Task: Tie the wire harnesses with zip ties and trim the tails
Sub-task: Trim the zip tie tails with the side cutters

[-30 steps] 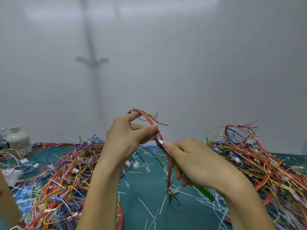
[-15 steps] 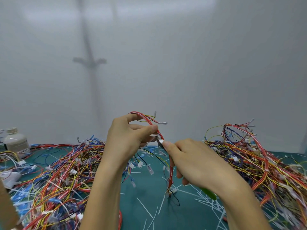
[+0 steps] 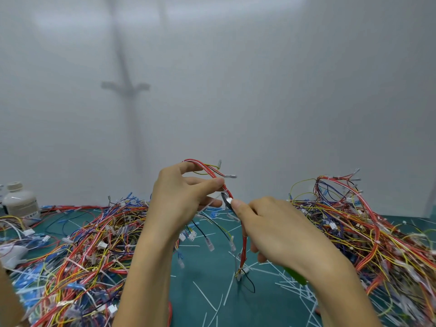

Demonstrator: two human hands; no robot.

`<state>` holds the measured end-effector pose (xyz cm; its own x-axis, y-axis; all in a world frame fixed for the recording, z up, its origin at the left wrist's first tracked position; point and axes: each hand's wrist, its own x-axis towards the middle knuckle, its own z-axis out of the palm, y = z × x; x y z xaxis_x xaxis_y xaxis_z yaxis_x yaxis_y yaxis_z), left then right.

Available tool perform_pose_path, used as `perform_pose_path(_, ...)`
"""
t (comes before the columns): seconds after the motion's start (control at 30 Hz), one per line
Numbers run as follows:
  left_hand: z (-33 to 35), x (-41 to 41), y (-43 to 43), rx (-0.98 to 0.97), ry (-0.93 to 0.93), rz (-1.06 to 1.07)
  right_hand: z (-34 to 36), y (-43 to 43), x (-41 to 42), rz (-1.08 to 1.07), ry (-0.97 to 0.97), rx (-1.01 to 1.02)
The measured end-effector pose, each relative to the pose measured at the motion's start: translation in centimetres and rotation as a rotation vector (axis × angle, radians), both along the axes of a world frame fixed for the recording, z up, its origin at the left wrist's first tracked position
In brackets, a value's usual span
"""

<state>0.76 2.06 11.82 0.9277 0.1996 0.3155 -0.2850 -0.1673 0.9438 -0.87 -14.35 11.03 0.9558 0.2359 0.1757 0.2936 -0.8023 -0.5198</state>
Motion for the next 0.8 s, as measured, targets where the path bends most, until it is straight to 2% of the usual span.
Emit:
perform_pose_path(0.6,-0.16,0.26,-0.24,-0.018,-0.037,0.032,0.48,-0.01,-0.34,0.059,0.001,0.036)
perform_pose_path(0.73,-0.40,0.44,0.31,-0.016,-0.047,0.042,0.77,-0.38,-0.20,-0.033,-0.048,0.094)
perform_pose_path(0.8,-0.55,0.58,0.58,-0.075,-0.052,-0.002,0.81,-0.65,0.03,-0.087,-0.101,0.156)
